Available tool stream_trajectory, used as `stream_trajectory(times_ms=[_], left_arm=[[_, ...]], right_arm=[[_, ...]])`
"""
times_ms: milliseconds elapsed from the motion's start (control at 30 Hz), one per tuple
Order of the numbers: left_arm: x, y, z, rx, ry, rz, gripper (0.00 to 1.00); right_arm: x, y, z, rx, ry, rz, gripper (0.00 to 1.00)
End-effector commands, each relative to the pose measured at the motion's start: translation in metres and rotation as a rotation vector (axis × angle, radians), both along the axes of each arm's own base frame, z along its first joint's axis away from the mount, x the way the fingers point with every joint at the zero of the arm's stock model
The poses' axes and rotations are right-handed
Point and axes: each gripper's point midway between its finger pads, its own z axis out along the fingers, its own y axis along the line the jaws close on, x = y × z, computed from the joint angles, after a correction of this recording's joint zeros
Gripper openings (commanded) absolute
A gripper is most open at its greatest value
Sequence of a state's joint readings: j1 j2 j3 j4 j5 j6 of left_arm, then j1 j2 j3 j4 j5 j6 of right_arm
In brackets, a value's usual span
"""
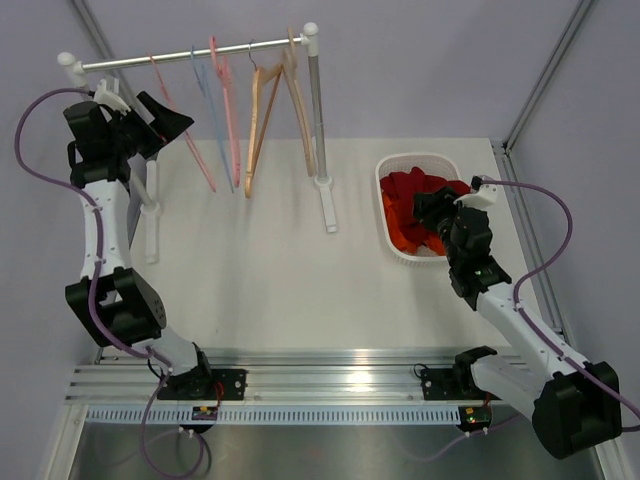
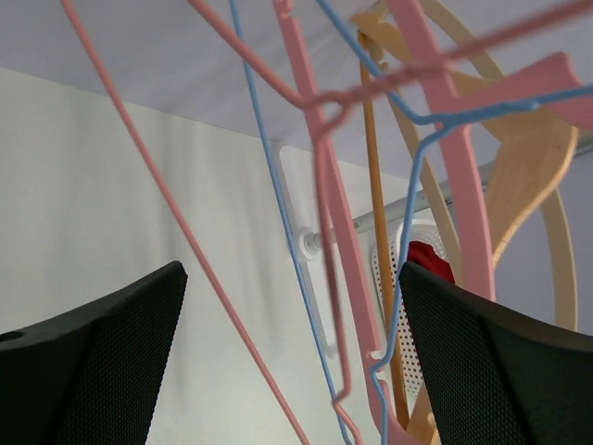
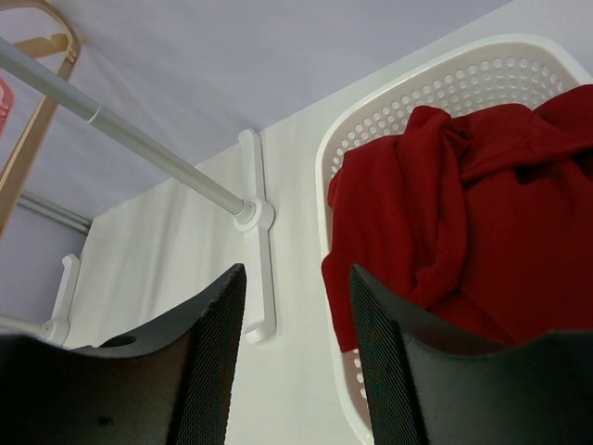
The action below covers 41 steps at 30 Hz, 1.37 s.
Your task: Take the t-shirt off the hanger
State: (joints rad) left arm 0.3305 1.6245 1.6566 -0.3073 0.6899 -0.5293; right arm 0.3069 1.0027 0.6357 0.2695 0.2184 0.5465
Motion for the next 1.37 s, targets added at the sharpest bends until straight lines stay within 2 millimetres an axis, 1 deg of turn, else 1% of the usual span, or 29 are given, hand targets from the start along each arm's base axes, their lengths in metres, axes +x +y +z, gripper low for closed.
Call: stream_trajectory(times_ms=[0,33,100,133,167,200,233,267,333,367,400,433,500,533,567,600,633,667,700,733,800,833,867,933,1000,1033,1133,1233,1333], left_arm=[[-0.032,-0.009,0.064,0.068,-0.202,0.052,0.99],[-0.036,-0.01,0.055,0.057,-0.188,0.061,0.99],[-0.048,-0.016,0.063,0.048,-0.228,0.068,0.99],[-0.062,-0.02,0.067,0.052,-0.245,0.077,0.99],[-0.07,-0.022,0.068,0.057,-0.249,0.085,0.99],[-0.076,-0.026,0.068,0.066,-0.256,0.101,0.99],[-0.093,-0.033,0.069,0.069,-0.271,0.102,0.99],[-0.102,-0.043,0.068,0.07,-0.277,0.089,0.99],[-0.121,-0.052,0.065,0.074,-0.292,0.099,0.99],[-0.142,-0.06,0.06,0.079,-0.308,0.092,0.99],[-0.153,-0.069,0.057,0.087,-0.316,0.077,0.99],[-0.175,-0.081,0.048,0.091,-0.329,0.053,0.99],[-0.196,-0.092,0.037,0.088,-0.334,0.024,0.99],[-0.207,-0.099,0.032,0.086,-0.343,-0.01,0.99],[-0.22,-0.109,0.026,0.086,-0.347,-0.056,0.99],[-0.242,-0.122,0.017,0.079,-0.368,-0.133,0.99],[-0.254,-0.13,0.013,0.074,-0.382,-0.177,0.99],[-0.265,-0.137,0.005,0.074,-0.377,-0.221,0.99],[-0.285,-0.144,0.003,0.087,-0.407,-0.269,0.99],[-0.292,-0.145,-0.015,0.085,-0.343,-0.281,0.99],[-0.311,-0.155,-0.021,0.112,-0.357,-0.354,0.99],[-0.321,-0.158,-0.024,0.118,-0.376,-0.379,0.99],[-0.327,-0.161,-0.031,0.115,-0.358,-0.405,0.99],[-0.338,-0.166,-0.044,0.12,-0.339,-0.454,0.99],[-0.339,-0.165,-0.054,0.151,-0.325,-0.456,0.99],[-0.339,-0.165,-0.06,0.157,-0.31,-0.459,0.99],[-0.341,-0.166,-0.062,0.173,-0.321,-0.476,0.99],[-0.342,-0.167,-0.059,0.185,-0.333,-0.487,0.99],[-0.34,-0.164,-0.059,0.198,-0.339,-0.467,0.99]], right_arm=[[-0.001,-0.002,0.029,-0.008,-0.054,-0.013,0.57],[-0.002,0.001,0.029,-0.005,-0.052,-0.001,0.57],[-0.003,0.002,0.033,0.002,-0.053,0.004,0.61],[-0.005,0.003,0.035,0.004,-0.059,0.011,0.63],[-0.006,0.003,0.039,0.006,-0.062,0.014,0.66],[-0.007,0.003,0.042,0.011,-0.067,0.016,0.71],[-0.011,0.005,0.048,0.018,-0.082,0.031,0.82],[-0.013,0.005,0.052,0.018,-0.083,0.038,0.9],[-0.02,0.006,0.064,0.028,-0.097,0.056,1.0],[-0.024,0.006,0.069,0.027,-0.097,0.062,0.99],[-0.027,0.006,0.074,0.026,-0.103,0.07,0.99],[-0.035,0.006,0.084,0.032,-0.115,0.08,1.0],[-0.044,0.004,0.097,0.038,-0.137,0.085,0.99],[-0.055,0.002,0.11,0.048,-0.172,0.097,0.99],[-0.061,0.001,0.12,0.056,-0.189,0.1,0.99],[-0.068,0.0,0.12,0.062,-0.181,0.106,0.99],[-0.081,-0.001,0.133,0.073,-0.218,0.123,0.99],[-0.088,-0.001,0.138,0.077,-0.228,0.133,0.99],[-0.095,-0.002,0.142,0.086,-0.24,0.141,1.0],[-0.108,-0.006,0.148,0.091,-0.26,0.145,0.99],[-0.12,-0.01,0.154,0.108,-0.28,0.14,0.99],[-0.133,-0.015,0.161,0.122,-0.315,0.138,0.99],[-0.137,-0.016,0.158,0.124,-0.312,0.141,0.99],[-0.151,-0.024,0.163,0.127,-0.338,0.124,0.99],[-0.159,-0.028,0.155,0.106,-0.315,0.113,0.99],[-0.159,-0.031,0.145,0.091,-0.28,0.099,1.0],[-0.164,-0.039,0.137,0.086,-0.268,0.07,0.99],[-0.163,-0.039,0.126,0.082,-0.251,0.065,1.0],[-0.158,-0.035,0.124,0.079,-0.236,0.076,0.99]])
